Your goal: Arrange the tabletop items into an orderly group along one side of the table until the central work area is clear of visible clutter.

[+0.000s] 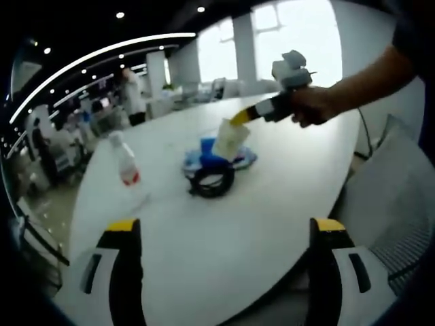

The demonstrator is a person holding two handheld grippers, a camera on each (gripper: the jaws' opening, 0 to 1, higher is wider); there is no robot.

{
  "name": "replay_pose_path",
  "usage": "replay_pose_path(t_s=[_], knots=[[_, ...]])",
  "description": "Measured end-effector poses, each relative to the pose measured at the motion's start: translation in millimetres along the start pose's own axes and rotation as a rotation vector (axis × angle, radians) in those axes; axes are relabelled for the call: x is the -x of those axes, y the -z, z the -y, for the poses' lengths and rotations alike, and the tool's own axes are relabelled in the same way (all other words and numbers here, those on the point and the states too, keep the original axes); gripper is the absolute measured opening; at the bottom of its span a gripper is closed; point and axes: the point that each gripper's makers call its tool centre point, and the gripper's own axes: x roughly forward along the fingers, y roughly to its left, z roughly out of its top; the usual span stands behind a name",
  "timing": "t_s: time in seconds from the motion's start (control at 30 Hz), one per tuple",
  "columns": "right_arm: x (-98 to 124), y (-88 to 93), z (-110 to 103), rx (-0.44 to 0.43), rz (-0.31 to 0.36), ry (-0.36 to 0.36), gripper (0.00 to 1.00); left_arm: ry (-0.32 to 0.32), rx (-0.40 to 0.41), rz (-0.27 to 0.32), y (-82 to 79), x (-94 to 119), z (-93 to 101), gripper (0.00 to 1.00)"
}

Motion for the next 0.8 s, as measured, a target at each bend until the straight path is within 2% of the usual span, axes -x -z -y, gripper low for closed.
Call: replay_pose_path(t_s=[0.53, 0.8], knots=[[-21.7, -2.5, -15.0, 0.081, -0.042, -0.058, 0.0, -0.016, 0.007, -0.014, 3.6, -0.5, -4.1, 1.0], [-29.1, -5.7, -15.0, 0.11, -0.051, -0.067, 0.0, -0.01, 0.006, -0.02, 4.4, -1.6, -2.6, 1.0]])
